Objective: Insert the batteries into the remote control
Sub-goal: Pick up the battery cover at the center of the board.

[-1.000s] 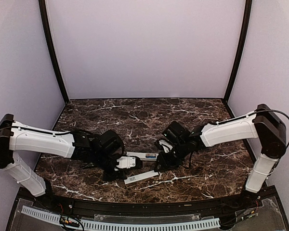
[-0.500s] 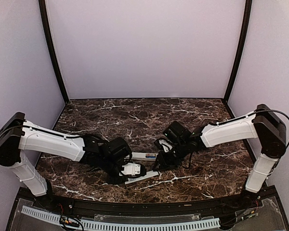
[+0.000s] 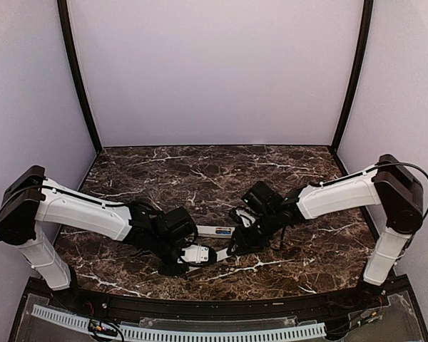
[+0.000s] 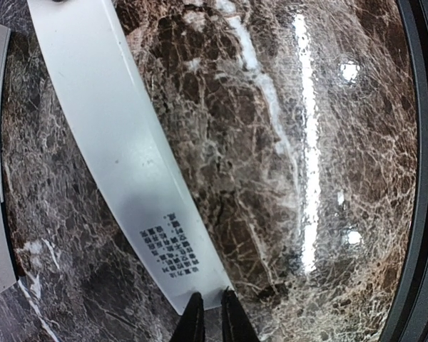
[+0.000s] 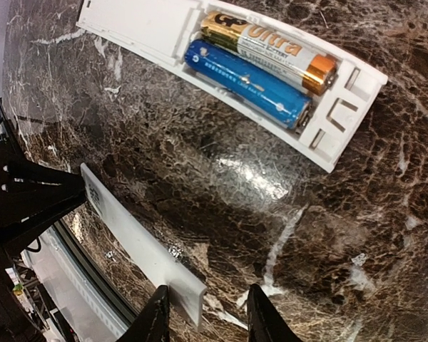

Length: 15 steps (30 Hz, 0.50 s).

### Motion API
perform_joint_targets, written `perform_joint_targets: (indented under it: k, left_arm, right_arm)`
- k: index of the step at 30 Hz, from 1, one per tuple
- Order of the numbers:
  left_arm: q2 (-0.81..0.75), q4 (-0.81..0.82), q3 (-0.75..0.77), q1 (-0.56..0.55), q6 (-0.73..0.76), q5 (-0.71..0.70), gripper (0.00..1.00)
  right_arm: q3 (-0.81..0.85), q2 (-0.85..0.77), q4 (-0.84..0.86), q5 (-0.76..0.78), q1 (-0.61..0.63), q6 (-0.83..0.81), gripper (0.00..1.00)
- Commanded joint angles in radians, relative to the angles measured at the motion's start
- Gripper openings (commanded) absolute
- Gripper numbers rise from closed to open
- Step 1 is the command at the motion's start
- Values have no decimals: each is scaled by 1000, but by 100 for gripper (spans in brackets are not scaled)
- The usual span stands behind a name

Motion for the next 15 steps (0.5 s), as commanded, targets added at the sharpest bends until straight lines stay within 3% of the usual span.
perform_joint_targets:
  k: [1, 15]
  left_arm:
    - [6, -28, -28, -7, 6, 3, 10]
    - [17, -23, -28, -7, 9, 6, 10]
  right_arm:
    - [-16, 20, 6, -4, -11, 4, 34]
    - [-113, 37, 282, -234, -65, 88, 34]
